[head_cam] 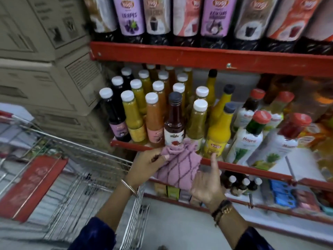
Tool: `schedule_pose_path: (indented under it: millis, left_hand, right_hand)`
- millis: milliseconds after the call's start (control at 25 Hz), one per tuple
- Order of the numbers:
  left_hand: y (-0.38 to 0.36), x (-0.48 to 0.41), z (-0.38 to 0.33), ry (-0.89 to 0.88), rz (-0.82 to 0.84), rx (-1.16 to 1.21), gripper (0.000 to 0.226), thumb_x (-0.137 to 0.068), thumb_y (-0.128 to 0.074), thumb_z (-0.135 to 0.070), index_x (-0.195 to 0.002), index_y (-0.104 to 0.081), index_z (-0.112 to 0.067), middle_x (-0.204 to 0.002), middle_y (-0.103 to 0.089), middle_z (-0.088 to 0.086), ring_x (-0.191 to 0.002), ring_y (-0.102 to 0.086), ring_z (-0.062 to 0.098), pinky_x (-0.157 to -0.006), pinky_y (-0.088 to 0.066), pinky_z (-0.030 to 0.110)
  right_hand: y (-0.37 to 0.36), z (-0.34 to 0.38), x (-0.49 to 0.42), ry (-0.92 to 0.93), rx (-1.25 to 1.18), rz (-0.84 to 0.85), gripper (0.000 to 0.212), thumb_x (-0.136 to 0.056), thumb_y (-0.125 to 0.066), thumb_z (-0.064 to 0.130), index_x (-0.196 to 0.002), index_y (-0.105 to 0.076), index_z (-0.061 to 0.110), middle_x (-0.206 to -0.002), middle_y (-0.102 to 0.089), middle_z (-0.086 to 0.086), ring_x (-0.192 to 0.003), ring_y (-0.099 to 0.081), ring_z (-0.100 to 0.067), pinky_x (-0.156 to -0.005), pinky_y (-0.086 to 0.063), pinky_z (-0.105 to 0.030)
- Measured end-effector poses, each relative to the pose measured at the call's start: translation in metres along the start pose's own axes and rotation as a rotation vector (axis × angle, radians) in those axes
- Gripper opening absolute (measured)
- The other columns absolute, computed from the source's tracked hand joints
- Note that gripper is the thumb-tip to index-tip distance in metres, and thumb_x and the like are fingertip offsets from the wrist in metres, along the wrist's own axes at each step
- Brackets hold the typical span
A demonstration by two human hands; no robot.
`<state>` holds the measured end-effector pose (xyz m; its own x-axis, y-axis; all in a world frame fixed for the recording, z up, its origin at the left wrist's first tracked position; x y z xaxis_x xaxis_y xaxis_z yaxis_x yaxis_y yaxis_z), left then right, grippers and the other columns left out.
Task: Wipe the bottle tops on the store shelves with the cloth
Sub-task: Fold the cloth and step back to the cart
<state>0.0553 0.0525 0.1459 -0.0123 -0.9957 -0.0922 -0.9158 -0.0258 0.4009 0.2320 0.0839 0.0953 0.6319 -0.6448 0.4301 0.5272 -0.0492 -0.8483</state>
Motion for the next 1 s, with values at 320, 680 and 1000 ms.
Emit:
schedule_pose_path:
  millis: [320,680,1000]
  left_hand:
    - [0.023,0.08,0.128,0.556,-0.766,0.788,0.029,-0.089,-0.045,-0.008,-0.11,-0.064,-0.012,-0.106,-0.068,0.013,-0.102,-0.058,0.029,-0.082,-0.049,0.039]
    - [0.01,0.152,0.229,1.21,-0.819,0.36,0.041,-0.093,-0.042,-0.007,-0.131,-0.035,0.007,-0.13,-0.051,0.027,-0.109,-0.054,0.033,-0.092,-0.049,0.041]
    - [-0.021,0.091,0.212,0.884,-0.151,-0.1,0.034,-0.094,-0.036,-0.017,-0.124,-0.049,-0.008,-0.118,-0.063,0.024,-0.102,-0.06,0.036,-0.088,-0.049,0.038]
  right_hand:
    - [0.027,-0.085,-0.072,0.101,0.703,-0.345,0.026,-0.08,-0.065,0.0,-0.107,-0.065,0.001,-0.097,-0.071,-0.011,-0.091,-0.066,-0.028,-0.083,-0.054,-0.038]
    - [0.127,-0.159,-0.109,-0.242,0.919,-0.675,0.017,-0.084,-0.062,0.008,-0.098,-0.057,0.001,-0.109,-0.056,-0.011,-0.097,-0.058,-0.032,-0.084,-0.046,-0.036]
    - [0.077,-0.169,-0.145,-0.21,1.411,-0.162,0.041,-0.081,-0.043,-0.007,-0.115,-0.058,0.009,-0.108,-0.062,-0.01,-0.095,-0.058,-0.021,-0.082,-0.048,-0.029]
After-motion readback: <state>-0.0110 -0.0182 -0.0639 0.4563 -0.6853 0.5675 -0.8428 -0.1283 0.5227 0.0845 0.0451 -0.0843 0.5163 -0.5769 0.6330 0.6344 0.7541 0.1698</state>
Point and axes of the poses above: each hand's wrist, its own x-axis away from the middle knuckle, its own y-axis out of the back of the hand, z = x × y, the point moved 2 cm from there along -x, towards the middle knuckle
